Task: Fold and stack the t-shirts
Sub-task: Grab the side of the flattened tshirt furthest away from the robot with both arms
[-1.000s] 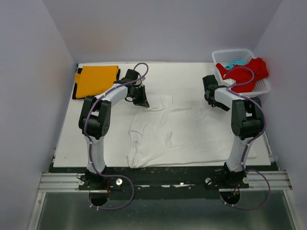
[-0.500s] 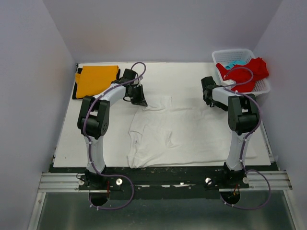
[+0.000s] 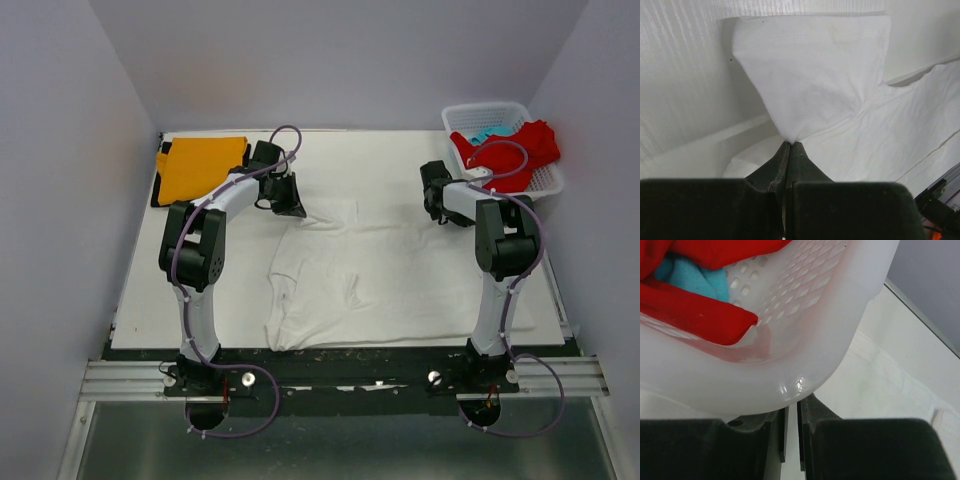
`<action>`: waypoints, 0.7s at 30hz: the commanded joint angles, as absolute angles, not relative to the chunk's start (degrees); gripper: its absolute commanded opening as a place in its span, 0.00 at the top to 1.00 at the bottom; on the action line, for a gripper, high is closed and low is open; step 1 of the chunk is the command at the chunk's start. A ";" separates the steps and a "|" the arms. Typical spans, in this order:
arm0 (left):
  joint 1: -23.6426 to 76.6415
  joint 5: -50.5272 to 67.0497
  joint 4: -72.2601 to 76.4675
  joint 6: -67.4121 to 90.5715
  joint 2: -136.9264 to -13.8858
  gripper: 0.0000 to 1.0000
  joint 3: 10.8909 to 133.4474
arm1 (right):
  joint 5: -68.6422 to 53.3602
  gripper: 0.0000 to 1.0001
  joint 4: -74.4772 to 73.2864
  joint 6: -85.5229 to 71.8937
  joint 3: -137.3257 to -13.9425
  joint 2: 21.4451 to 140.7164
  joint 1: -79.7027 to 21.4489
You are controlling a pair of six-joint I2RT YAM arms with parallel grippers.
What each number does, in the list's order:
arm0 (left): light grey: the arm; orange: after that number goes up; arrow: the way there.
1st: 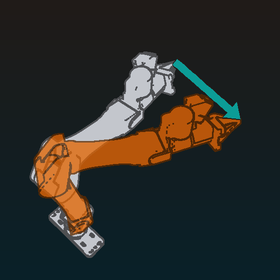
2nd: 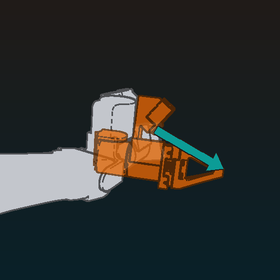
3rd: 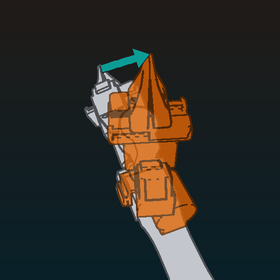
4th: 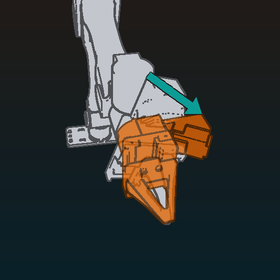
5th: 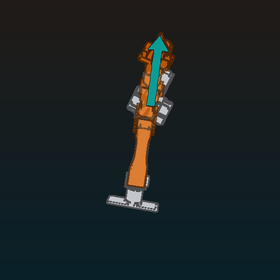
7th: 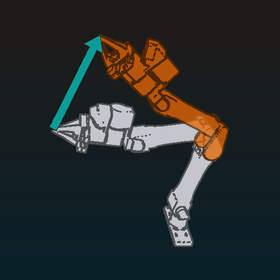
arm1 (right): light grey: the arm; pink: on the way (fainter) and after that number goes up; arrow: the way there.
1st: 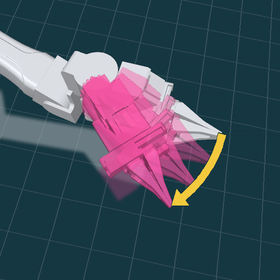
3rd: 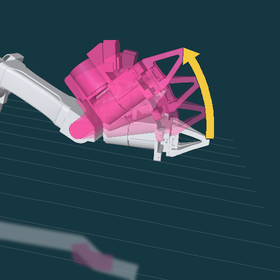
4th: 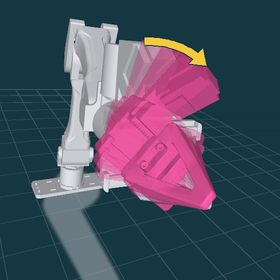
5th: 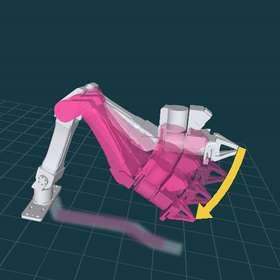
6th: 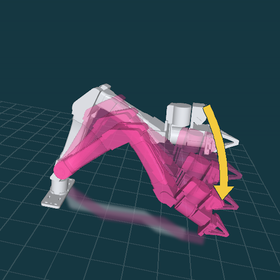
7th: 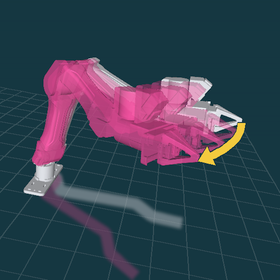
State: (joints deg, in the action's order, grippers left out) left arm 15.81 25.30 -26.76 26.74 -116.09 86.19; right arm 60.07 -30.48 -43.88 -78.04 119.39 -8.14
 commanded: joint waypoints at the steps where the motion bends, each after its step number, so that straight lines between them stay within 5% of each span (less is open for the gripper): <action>1: 15.47 26.15 -25.52 25.40 -113.38 1.00 85.70 | 60.32 0.81 -30.24 -45.35 -76.92 120.93 -7.73; 21: 15.46 26.81 -24.25 25.17 -111.71 1.00 84.01 | 57.29 0.60 -25.03 -43.12 -76.84 119.03 -7.62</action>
